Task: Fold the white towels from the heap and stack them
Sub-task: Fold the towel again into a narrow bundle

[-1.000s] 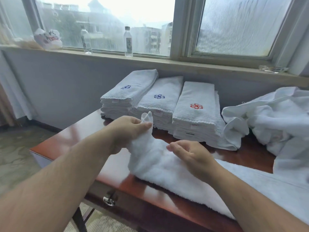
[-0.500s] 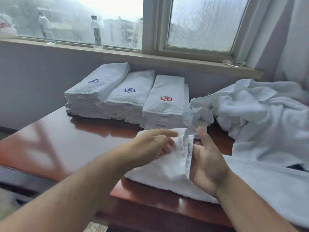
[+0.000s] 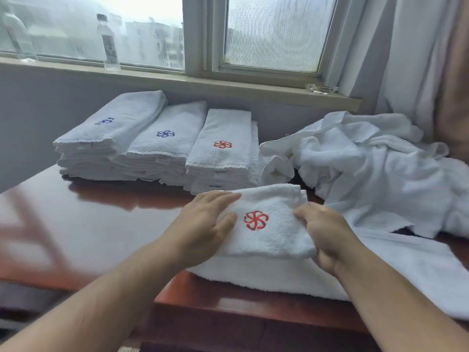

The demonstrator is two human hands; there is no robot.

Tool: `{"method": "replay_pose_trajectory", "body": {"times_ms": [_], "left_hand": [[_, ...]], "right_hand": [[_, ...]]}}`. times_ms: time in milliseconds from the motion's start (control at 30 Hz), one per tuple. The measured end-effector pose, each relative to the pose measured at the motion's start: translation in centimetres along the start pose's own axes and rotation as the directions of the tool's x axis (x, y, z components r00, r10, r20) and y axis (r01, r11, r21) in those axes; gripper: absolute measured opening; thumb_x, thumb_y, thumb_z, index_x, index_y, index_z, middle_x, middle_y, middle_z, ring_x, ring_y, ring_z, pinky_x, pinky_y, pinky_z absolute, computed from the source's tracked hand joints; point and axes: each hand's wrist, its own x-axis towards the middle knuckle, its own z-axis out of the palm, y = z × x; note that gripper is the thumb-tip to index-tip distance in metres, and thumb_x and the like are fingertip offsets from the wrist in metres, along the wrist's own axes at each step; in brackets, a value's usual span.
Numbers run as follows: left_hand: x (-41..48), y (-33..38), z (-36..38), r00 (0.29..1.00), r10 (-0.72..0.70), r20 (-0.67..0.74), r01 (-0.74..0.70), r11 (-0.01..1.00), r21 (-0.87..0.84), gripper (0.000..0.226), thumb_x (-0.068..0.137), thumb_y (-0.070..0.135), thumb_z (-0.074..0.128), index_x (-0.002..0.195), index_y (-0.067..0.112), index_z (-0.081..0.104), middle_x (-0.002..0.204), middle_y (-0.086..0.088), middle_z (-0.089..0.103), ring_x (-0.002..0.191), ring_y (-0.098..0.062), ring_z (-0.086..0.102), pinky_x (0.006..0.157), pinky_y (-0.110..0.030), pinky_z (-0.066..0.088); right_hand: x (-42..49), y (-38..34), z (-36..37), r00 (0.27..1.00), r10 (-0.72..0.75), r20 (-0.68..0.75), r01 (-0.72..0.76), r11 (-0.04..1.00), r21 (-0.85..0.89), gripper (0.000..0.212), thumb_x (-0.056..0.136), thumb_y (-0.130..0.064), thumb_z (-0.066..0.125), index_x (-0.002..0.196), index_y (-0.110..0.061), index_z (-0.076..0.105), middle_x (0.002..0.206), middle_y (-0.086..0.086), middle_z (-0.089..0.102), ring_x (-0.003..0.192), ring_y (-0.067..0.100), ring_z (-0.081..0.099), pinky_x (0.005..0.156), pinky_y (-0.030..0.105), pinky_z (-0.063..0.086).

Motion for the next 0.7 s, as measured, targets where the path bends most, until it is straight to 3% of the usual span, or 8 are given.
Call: {"method": "replay_pose_trajectory", "body": {"times_ms": [200,300,400,467,533,600,700], "left_hand": [[3.4,5.2,3.8,0.973,0.167,0.157,-0.174,0.984,0.033,0.055,0.100,0.050,0.036,0.155,0.041,0.029,0.161,0.019,0.029,0.149,-0.003,0.014,0.121,-0.025,0.010],[4.3,8.2,7.0,0.941,0.217,0.259,-0.244,0.966,0.081,0.058,0.100,0.057,0.030,0.156,0.046,0.018,0.165,0.018,0.018,0.152,-0.006,0.005,0.123,-0.030,0.004],[4.7,10.5,9.6,0.911,0.260,0.321,-0.318,0.937,0.143,0.061,0.100,0.061,0.023,0.157,0.044,0.011,0.167,0.014,0.011,0.154,-0.011,0.000,0.122,-0.033,-0.001],[5.1,11.4,10.6,0.901,0.264,0.344,-0.345,0.917,0.201,0.064,0.099,0.063,0.019,0.158,0.041,0.009,0.167,0.011,0.009,0.154,-0.015,-0.001,0.123,-0.038,-0.002],[5.4,11.8,11.2,0.897,0.258,0.358,-0.357,0.902,0.244,0.067,0.098,0.066,0.017,0.159,0.039,0.009,0.167,0.010,0.008,0.155,-0.017,0.000,0.122,-0.040,-0.002],[5.6,11.6,11.5,0.897,0.247,0.367,-0.356,0.896,0.266,0.071,0.095,0.069,0.013,0.159,0.038,0.008,0.168,0.009,0.006,0.155,-0.017,0.001,0.122,-0.040,-0.002],[5.3,11.0,11.7,0.884,0.217,0.415,-0.351,0.893,0.281,0.081,0.086,0.076,0.005,0.159,0.039,0.003,0.169,0.008,0.000,0.155,-0.018,-0.002,0.124,-0.040,-0.004]], "right_hand": [[0.0,-2.5,-14.0,0.973,-0.082,-0.214,0.040,0.980,-0.193,0.020,0.096,-0.005,0.051,0.100,-0.003,0.071,0.096,0.021,0.076,0.086,0.037,0.075,0.070,0.054,0.061],[-1.1,-3.6,-20.9,0.948,-0.079,-0.308,0.000,0.969,-0.248,0.016,0.096,-0.007,0.056,0.097,-0.005,0.071,0.091,0.019,0.076,0.078,0.034,0.076,0.056,0.040,0.059],[-1.9,-3.8,-25.0,0.919,-0.084,-0.384,-0.031,0.959,-0.282,0.014,0.098,-0.012,0.059,0.092,-0.009,0.072,0.083,0.013,0.077,0.072,0.029,0.076,0.054,0.036,0.057],[-2.1,-3.0,-26.2,0.916,-0.105,-0.386,-0.082,0.895,-0.439,0.017,0.097,-0.023,0.064,0.087,-0.012,0.072,0.078,0.005,0.076,0.070,0.025,0.074,0.059,0.034,0.055],[-2.1,-2.2,-26.9,0.904,-0.171,-0.393,-0.132,0.761,-0.635,0.032,0.095,-0.032,0.066,0.067,-0.016,0.062,0.060,-0.004,0.062,0.056,0.016,0.059,0.054,0.031,0.042],[-1.9,-1.5,-27.3,0.878,-0.221,-0.424,-0.165,0.694,-0.701,0.038,0.094,-0.034,0.064,0.062,-0.019,0.052,0.055,-0.005,0.051,0.052,0.015,0.048,0.053,0.030,0.034],[-1.5,-0.8,-27.3,0.864,-0.239,-0.442,-0.231,0.592,-0.772,0.037,0.095,-0.034,0.058,0.063,-0.017,0.050,0.059,-0.006,0.055,0.055,0.016,0.049,0.053,0.031,0.033]]}}
